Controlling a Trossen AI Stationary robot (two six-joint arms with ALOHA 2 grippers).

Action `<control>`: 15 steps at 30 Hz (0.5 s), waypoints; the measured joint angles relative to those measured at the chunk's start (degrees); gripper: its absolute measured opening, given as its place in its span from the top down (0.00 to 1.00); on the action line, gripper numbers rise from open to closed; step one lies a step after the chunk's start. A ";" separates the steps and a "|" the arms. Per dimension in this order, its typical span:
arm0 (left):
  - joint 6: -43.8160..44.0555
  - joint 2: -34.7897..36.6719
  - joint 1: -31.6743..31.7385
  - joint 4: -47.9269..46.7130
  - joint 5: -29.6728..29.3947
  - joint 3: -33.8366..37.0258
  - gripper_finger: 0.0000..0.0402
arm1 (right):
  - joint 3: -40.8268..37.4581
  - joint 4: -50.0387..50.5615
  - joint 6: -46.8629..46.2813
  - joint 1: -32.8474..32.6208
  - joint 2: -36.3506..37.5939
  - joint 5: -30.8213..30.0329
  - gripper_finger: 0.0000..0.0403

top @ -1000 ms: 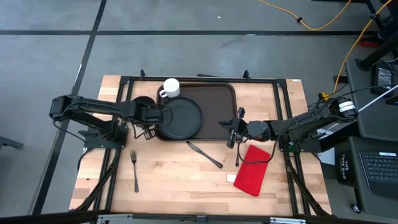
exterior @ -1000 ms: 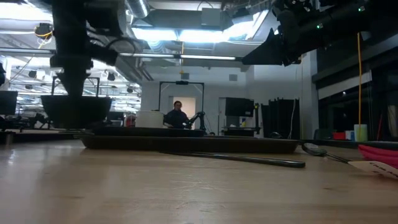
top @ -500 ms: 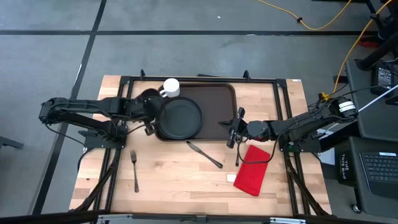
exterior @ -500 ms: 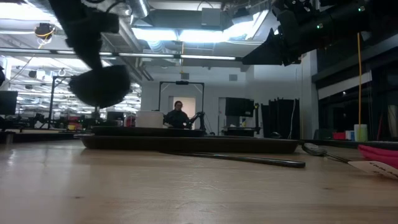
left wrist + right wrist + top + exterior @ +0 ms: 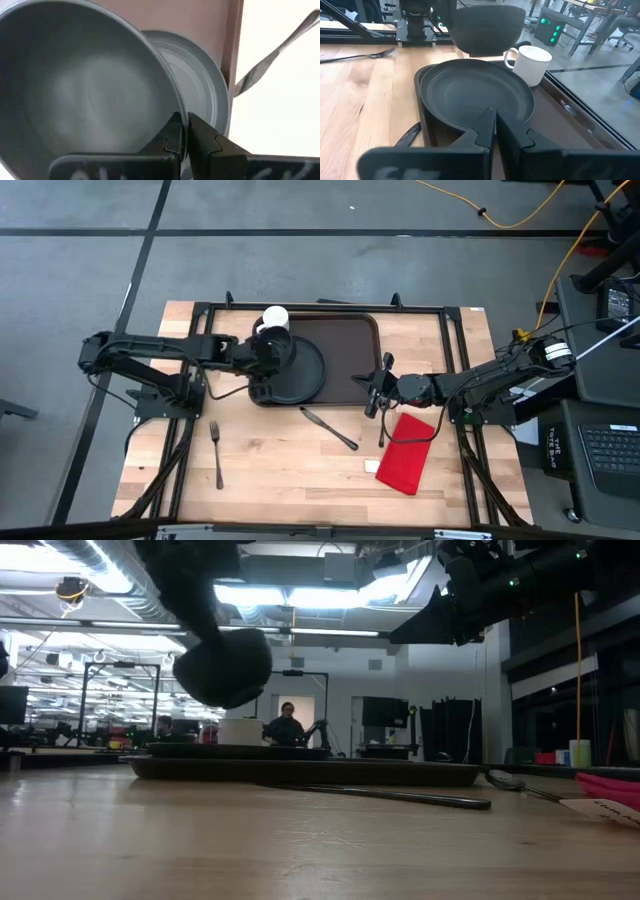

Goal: Set up tray
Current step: Put the black bowl on top of the black plate on the brown serving tray

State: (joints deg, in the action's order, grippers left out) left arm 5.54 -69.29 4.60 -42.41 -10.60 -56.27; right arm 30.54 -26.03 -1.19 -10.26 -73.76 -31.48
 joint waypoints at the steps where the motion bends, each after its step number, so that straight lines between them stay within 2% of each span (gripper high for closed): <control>1: -0.68 -1.57 0.00 -0.81 0.06 -1.23 0.99 | 0.00 0.00 -0.01 0.00 0.00 0.00 0.94; 7: -3.46 -9.35 0.00 -5.26 0.29 -6.05 0.99 | -0.01 -0.01 0.06 0.00 0.00 0.00 0.94; 15: -5.99 -15.55 0.80 -5.86 4.13 -7.52 0.99 | 0.00 0.06 0.39 0.00 0.00 0.00 0.94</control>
State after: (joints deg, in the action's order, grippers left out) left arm -0.46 -84.84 5.40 -48.27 -6.48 -63.79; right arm 30.53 -25.98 -0.80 -10.26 -73.76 -31.48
